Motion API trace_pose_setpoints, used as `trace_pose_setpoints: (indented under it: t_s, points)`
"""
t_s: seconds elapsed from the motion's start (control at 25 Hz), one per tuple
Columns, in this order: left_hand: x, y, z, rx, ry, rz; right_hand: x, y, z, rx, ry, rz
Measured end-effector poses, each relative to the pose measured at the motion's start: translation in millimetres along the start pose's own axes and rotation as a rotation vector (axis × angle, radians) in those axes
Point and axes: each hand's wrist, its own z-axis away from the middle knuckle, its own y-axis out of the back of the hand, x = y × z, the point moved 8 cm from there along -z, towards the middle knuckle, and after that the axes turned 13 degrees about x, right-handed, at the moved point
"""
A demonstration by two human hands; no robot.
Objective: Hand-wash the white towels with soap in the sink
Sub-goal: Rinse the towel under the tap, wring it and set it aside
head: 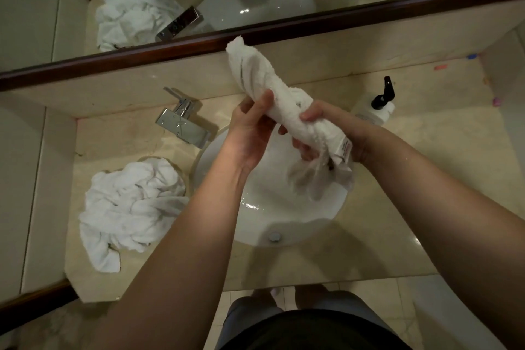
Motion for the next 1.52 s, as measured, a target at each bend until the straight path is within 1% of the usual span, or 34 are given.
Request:
trace_pose_setpoints:
  t_s: [0.08, 0.16, 0.24, 0.28, 0.36, 0.44, 0.52, 0.56, 0.64, 0.72, 0.8, 0.88, 1.0, 1.08, 1.12, 1.16, 1.28, 1.32, 1.36, 1.44, 1.52]
  points:
    - [-3, -2, -3, -0.012, 0.035, 0.02, 0, -14, 0, -0.082, -0.011, 0.012]
    - [-6, -4, -7, -0.018, 0.084, 0.021, -3, -20, -4, -0.033, 0.027, 0.104]
    - [-3, -9, -8, 0.0, 0.11, 0.094, -10, -22, -10, 0.086, 0.091, 0.13]
    - [-2, -9, -8, 0.047, 0.128, 0.138, -13, -21, -11, 0.157, 0.121, 0.135]
    - [-5, -5, -12, 0.188, 0.164, 0.168, -18, -17, -12, 0.331, 0.189, 0.174]
    - [-9, -2, -15, 0.312, 0.171, 0.216, -22, -9, -14, 0.496, 0.3, 0.295]
    - [-14, 4, -16, 0.422, 0.174, 0.265, -20, -1, -20, 0.612, 0.39, 0.41]
    - [-18, 8, -16, 0.479, 0.175, 0.276, -18, 2, -22, 0.64, 0.41, 0.456]
    - [-24, 13, -14, 0.566, 0.175, 0.27, -15, 1, -24, 0.66, 0.484, 0.572]
    - [-26, 13, -6, 0.641, 0.172, 0.221, -15, -6, -18, 0.674, 0.604, 0.715]
    - [-31, 16, 1, 0.69, 0.168, 0.177, -13, -8, -11, 0.702, 0.636, 0.787]
    - [-34, 22, 5, 0.74, 0.147, 0.126, -6, -5, -10, 0.688, 0.587, 0.763]
    - [-33, 33, 6, 0.771, 0.072, 0.015, 6, -2, -12, 0.57, 0.41, 0.572]
    - [-29, 34, 8, 0.742, 0.065, -0.019, 14, -6, -10, 0.47, 0.331, 0.459]
    - [-28, 35, 10, 0.701, 0.077, -0.018, 18, -7, -9, 0.439, 0.303, 0.407]
    - [-27, 33, 11, 0.617, 0.1, 0.004, 21, -7, -6, 0.426, 0.285, 0.353]
    - [-23, 20, 13, 0.177, 0.157, 0.11, 23, -2, -2, 0.46, 0.225, 0.17]
    - [-20, 18, 15, 0.061, 0.137, 0.12, 25, 0, -2, 0.449, 0.188, 0.089]
    - [-18, 18, 17, -0.012, 0.105, 0.11, 26, -1, -2, 0.404, 0.152, 0.011]
    - [-22, 17, 16, -0.07, 0.1, 0.092, 28, -10, -1, 0.266, 0.071, -0.067]
    - [-24, 11, 13, -0.069, 0.138, 0.129, 30, -23, -1, 0.174, -0.014, -0.09]
